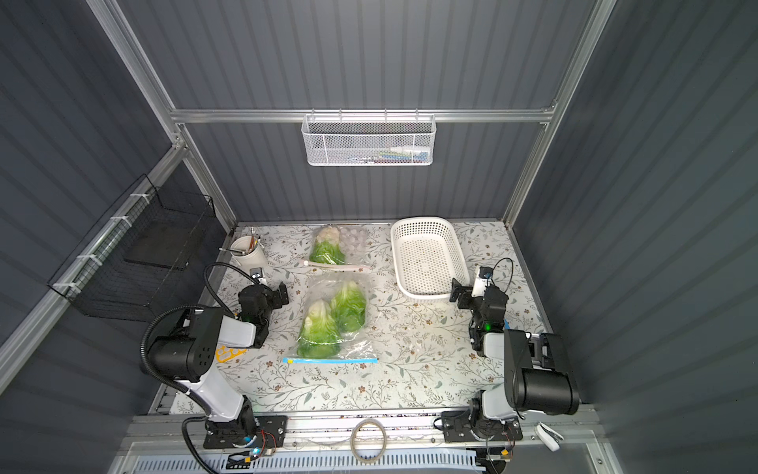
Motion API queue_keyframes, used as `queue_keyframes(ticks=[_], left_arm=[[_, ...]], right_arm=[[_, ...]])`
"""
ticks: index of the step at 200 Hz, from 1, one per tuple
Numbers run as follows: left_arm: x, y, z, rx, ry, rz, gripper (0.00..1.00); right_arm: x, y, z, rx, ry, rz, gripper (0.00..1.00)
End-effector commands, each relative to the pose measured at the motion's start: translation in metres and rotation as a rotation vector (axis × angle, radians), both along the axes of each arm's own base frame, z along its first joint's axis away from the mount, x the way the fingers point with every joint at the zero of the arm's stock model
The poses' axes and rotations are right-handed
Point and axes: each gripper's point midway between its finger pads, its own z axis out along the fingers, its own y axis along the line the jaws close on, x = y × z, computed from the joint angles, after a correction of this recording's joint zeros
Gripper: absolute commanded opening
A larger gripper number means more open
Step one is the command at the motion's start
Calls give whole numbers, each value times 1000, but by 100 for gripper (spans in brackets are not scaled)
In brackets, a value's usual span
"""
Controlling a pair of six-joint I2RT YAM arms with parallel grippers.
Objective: Open the zip-top bag and take out the chinese cabbages
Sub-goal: Adjust the zipper food storage bag at the center of the board.
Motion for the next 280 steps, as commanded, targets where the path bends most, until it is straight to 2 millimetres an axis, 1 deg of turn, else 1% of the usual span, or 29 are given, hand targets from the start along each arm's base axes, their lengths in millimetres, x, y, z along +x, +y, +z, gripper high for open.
queue_keyframes(ticks=[1, 83, 100, 118, 128, 139, 161, 193, 213, 216, 218, 221, 246, 265, 280], left_arm=[[-1, 1, 0, 19, 3, 3, 100], [-2, 1, -1, 19, 6, 2, 100], [-1, 1, 4, 23, 0, 4, 95], [2, 2, 19, 23, 42, 7, 94], [5, 1, 31, 24, 66, 8, 93], [8, -1, 47, 18, 54, -4, 92], [4, -5, 79, -5, 14, -22, 90], [-8, -9, 120, -86, -13, -16, 85], [-18, -10, 135, -159, 18, 9, 80], [-19, -11, 137, -168, 24, 10, 80], [-21, -12, 137, -175, 35, 5, 80], [-23, -14, 138, -183, 46, 1, 80], [-37, -26, 152, -273, 97, -32, 77], [-47, -42, 169, -345, 103, -99, 76], [-55, -54, 181, -392, 108, -160, 76]], right_arm=[[3, 0, 7, -9, -19, -1, 99], [3, -1, 7, -10, -23, -4, 99], [2, -5, 9, -6, -30, -32, 99], [-2, -6, 16, -8, -48, -41, 99], [-4, -7, 19, -10, -54, -52, 99], [-6, -9, 22, -11, -57, -59, 98], [-10, -10, 32, -15, -69, -72, 97], [-18, -11, 48, -25, -94, -95, 96], [-24, -10, 63, -9, -109, -108, 96], [-24, -11, 61, -6, -97, -111, 96], [-26, -10, 69, -4, -115, -111, 96], [-27, -10, 72, -3, -119, -112, 96], [-34, 0, 91, -35, -121, -99, 95], [-41, 9, 109, -74, -128, -92, 94], [-46, 20, 122, -98, -126, -67, 93]])
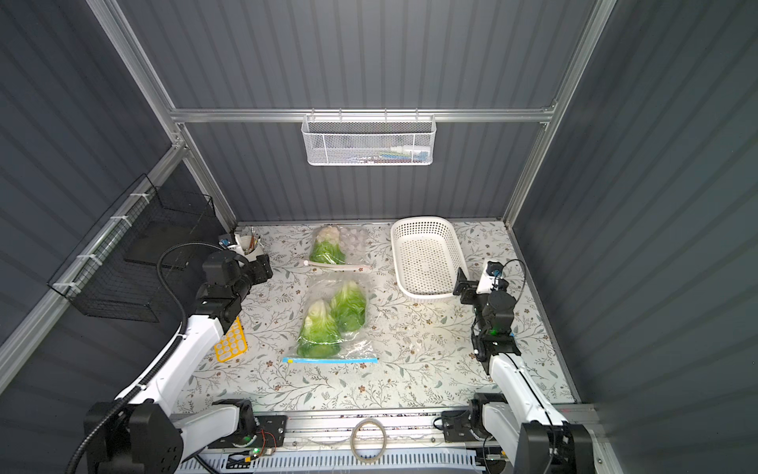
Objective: Open the zip-top bag and take out the chinese cabbages
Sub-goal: Adjust the zipper food storage bag at the center of the board.
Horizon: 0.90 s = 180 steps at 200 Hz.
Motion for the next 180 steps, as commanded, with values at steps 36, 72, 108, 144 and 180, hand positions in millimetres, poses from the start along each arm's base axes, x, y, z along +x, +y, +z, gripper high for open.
queue_keyframes(ticks=[36, 72, 108, 144, 180], left_arm=[[-39, -56, 30, -181, 124, -280, 76], [-47, -78, 18, -88, 197, -355, 77], [-48, -76, -23, -30, 246, -351, 79], [-50, -62, -36, 35, 285, -294, 80], [-55, -51, -37, 45, 273, -235, 82]], right_arm=[[-16, 48, 31, -78, 97, 124, 89], [-26, 115, 38, -112, 183, 339, 86], [-53, 195, 25, -216, 313, 591, 84], [-96, 260, 8, -339, 416, 819, 84], [-151, 309, -21, -495, 508, 1032, 83]])
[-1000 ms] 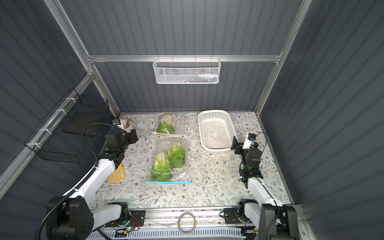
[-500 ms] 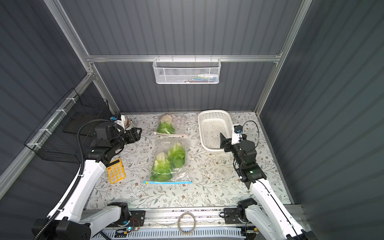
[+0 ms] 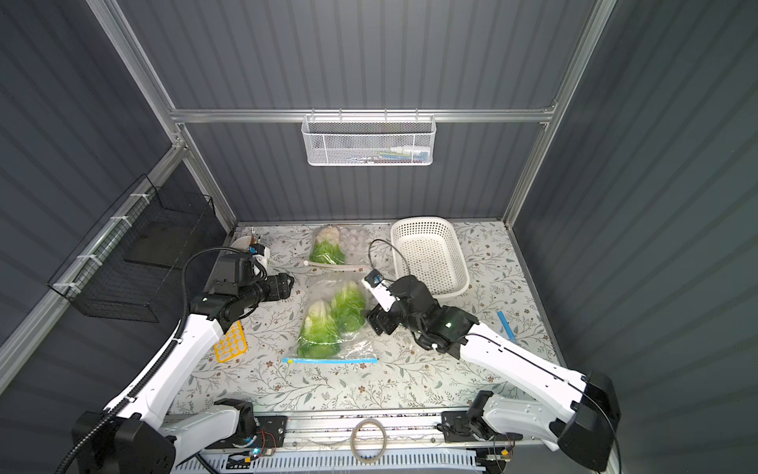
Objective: Open the zip-top bag and take out the chinese cabbages
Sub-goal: Adjust the zipper food storage bag at the center of the board.
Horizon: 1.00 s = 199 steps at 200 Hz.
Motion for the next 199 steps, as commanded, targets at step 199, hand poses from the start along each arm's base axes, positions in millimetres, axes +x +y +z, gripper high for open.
queue_keyframes(ticks=[199], left_arm=[[-2, 27, -9, 69, 7, 136, 85]], right_arm=[[-76, 116, -134, -471, -283, 280, 56]])
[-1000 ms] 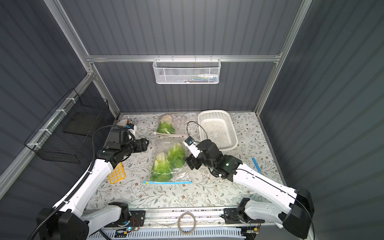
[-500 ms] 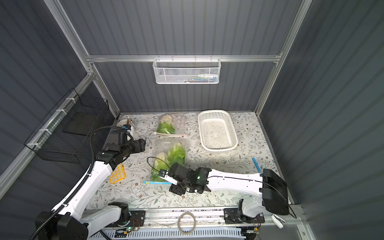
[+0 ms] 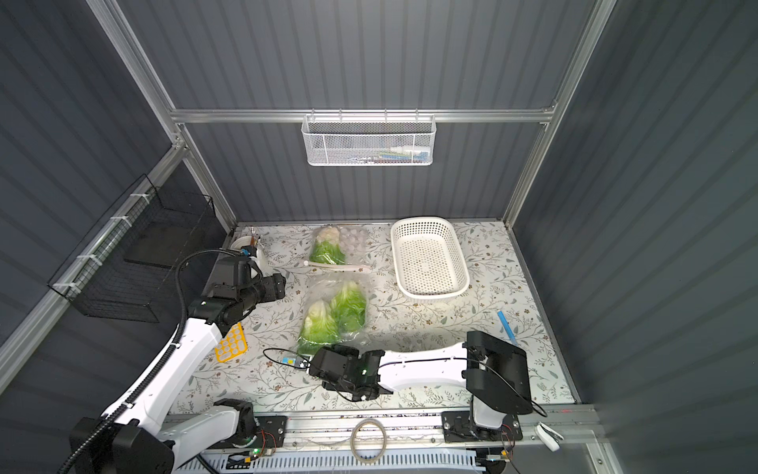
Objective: Open the zip-top bag and take out the chinese cabbages
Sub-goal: Adjust the zipper food storage bag at the center of the board.
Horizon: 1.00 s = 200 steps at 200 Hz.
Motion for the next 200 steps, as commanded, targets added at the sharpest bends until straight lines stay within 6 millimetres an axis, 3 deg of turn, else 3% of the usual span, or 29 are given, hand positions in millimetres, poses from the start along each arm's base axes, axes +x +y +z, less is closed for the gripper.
queue_keyframes(ticks=[1, 65, 150, 176, 200], left_arm=[[-2, 3, -7, 1, 20, 18, 85], [-3, 2, -6, -4, 18, 13, 85], [-3, 1, -6, -8, 20, 9, 85], [-3, 1, -6, -8, 20, 9, 85], [-2, 0, -7, -9, 22, 7, 85]], right_arm=[[9, 6, -1, 4, -79, -4, 56], [2, 6, -20, -17, -70, 23, 55], [18, 7, -33, -66, -167, -12, 52], [19, 8, -34, -67, -178, -15, 44], [20, 7, -36, -74, -181, -14, 32]])
